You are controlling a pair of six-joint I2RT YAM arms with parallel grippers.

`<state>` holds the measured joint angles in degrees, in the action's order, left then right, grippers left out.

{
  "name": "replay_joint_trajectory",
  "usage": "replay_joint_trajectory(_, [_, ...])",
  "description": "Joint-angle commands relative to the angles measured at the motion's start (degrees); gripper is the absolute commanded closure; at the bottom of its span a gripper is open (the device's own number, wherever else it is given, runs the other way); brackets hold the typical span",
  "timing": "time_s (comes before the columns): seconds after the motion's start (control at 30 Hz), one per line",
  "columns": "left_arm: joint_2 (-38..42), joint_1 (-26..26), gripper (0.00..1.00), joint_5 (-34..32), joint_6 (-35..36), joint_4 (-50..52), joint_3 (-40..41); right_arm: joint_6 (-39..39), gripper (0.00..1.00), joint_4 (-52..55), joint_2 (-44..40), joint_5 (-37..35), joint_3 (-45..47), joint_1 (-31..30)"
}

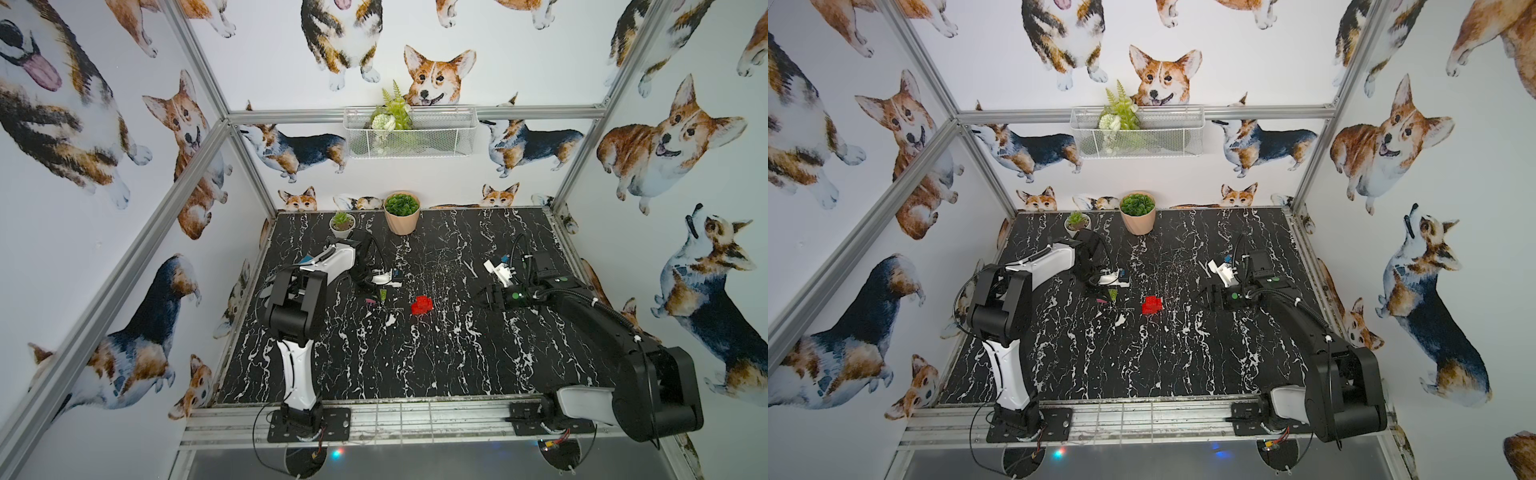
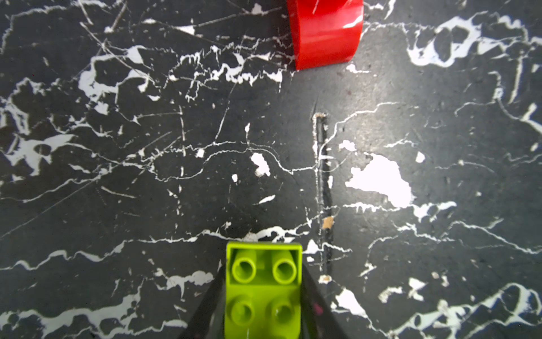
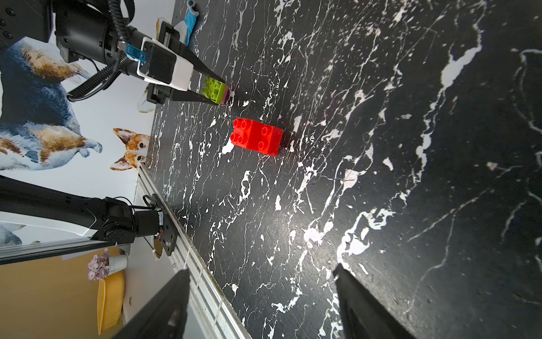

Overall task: Assemble the letter s with lego
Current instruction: Assemble the lego brick with the lego brick.

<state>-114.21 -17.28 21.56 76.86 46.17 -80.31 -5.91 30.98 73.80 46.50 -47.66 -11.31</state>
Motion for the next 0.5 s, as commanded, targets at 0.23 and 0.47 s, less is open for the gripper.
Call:
replay_joint_trajectory(0.23, [1.2,0.0,0.54,0.1,3.5,2.5,-3.7,1.4,0.21,0.5,-0.1,0.4,-0.9,-0.1])
replay_joint_trajectory(0.47, [0.0,0.0,0.39,1.5,2.3,5.9,-6.6,1.2,0.2,0.5,-0.6,0.5,-1.4,-0.1])
